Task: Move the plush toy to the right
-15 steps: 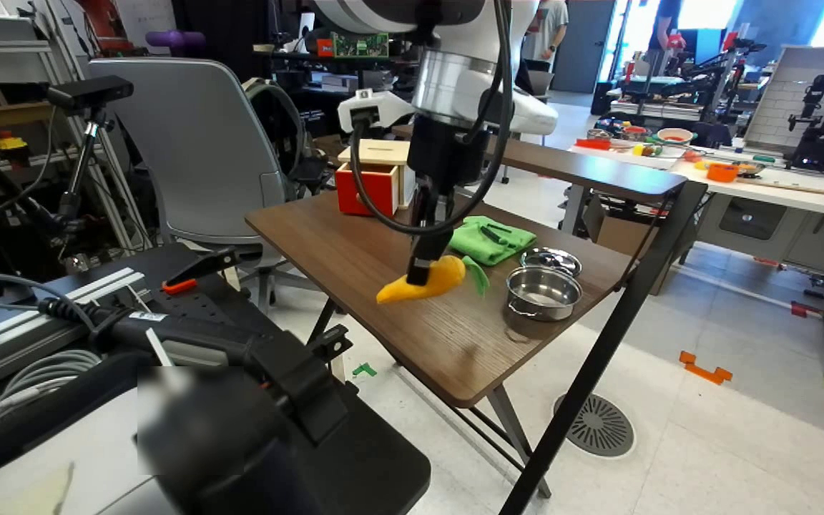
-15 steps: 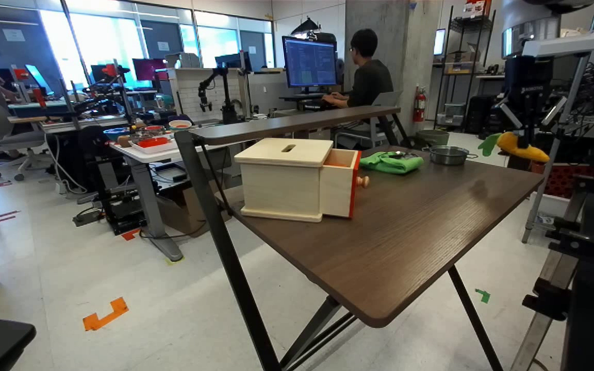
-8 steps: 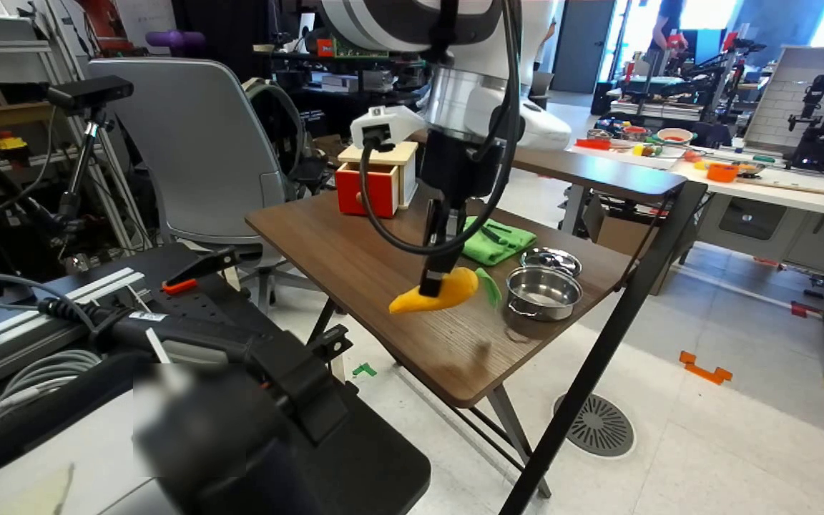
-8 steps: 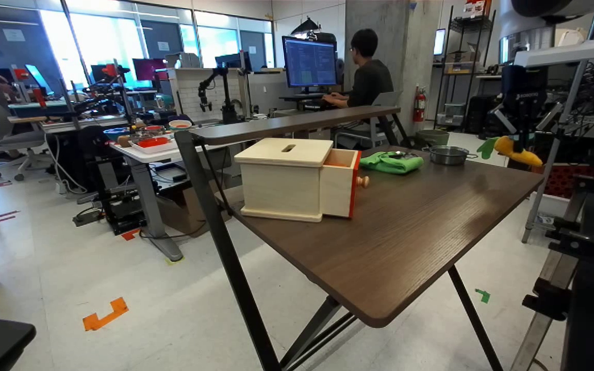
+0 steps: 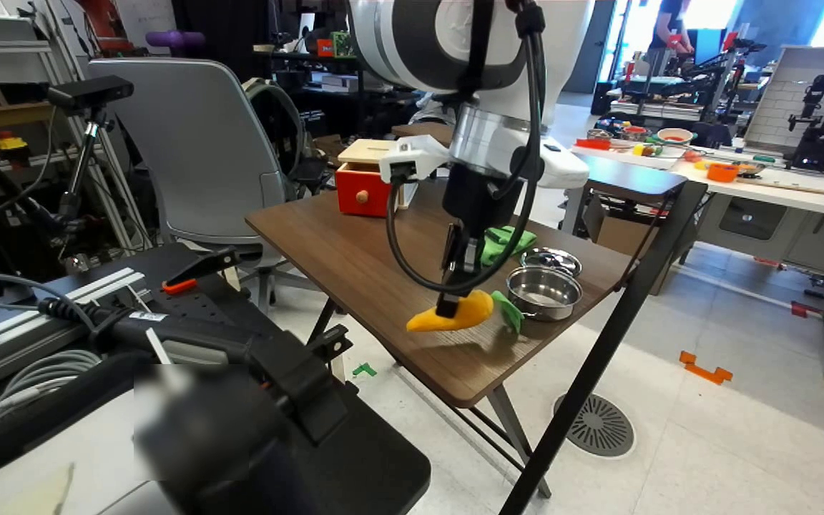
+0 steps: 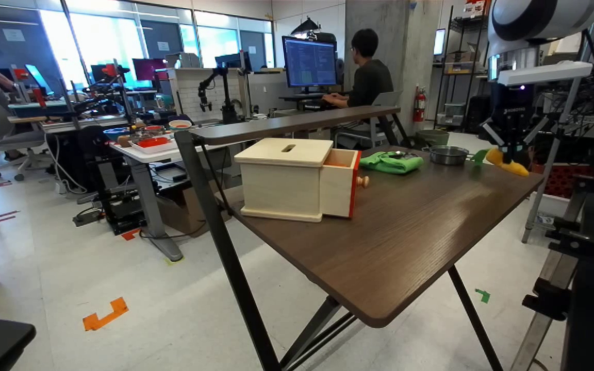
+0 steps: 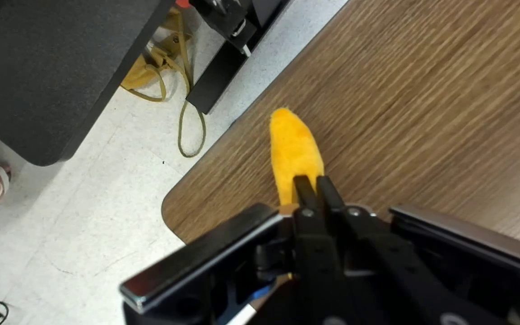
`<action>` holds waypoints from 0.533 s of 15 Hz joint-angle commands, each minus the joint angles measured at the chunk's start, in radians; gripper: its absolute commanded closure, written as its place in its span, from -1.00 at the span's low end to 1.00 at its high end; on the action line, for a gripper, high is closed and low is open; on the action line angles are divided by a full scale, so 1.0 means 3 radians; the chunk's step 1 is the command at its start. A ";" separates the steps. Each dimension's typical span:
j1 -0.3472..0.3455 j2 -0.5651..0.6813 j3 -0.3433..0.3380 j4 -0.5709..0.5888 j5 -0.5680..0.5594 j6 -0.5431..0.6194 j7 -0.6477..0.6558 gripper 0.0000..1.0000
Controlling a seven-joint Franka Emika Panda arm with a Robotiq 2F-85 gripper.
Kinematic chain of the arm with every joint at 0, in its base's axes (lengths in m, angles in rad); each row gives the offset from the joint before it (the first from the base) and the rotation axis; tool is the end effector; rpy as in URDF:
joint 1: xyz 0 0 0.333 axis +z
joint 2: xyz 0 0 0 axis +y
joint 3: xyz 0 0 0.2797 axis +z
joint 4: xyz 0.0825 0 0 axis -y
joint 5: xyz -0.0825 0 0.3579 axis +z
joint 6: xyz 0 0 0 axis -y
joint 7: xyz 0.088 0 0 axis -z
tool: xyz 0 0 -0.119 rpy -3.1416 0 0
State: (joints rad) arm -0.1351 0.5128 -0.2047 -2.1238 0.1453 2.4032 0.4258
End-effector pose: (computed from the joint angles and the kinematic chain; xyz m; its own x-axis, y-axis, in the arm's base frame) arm 0.4838 -0.1760 0.1323 0.6262 -0.7577 -0.1839 -0.7520 -0.6492 0.1140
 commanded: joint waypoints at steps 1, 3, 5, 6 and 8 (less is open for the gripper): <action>-0.0028 0.0173 0.0020 0.0199 0.0119 -0.0049 0.0019 0.39; -0.0020 0.0193 0.0015 0.0231 0.0139 -0.0056 0.0043 0.24; -0.0023 0.0180 0.0018 0.0241 0.0161 -0.0061 0.0042 -0.06; -0.0031 0.0144 0.0027 0.0228 0.0177 -0.0066 0.0028 -0.20; -0.0043 0.0053 0.0042 0.0188 0.0217 -0.0062 0.0001 -0.49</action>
State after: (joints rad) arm -0.1351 0.5607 -0.2041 -2.0676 0.1708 2.4020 0.4390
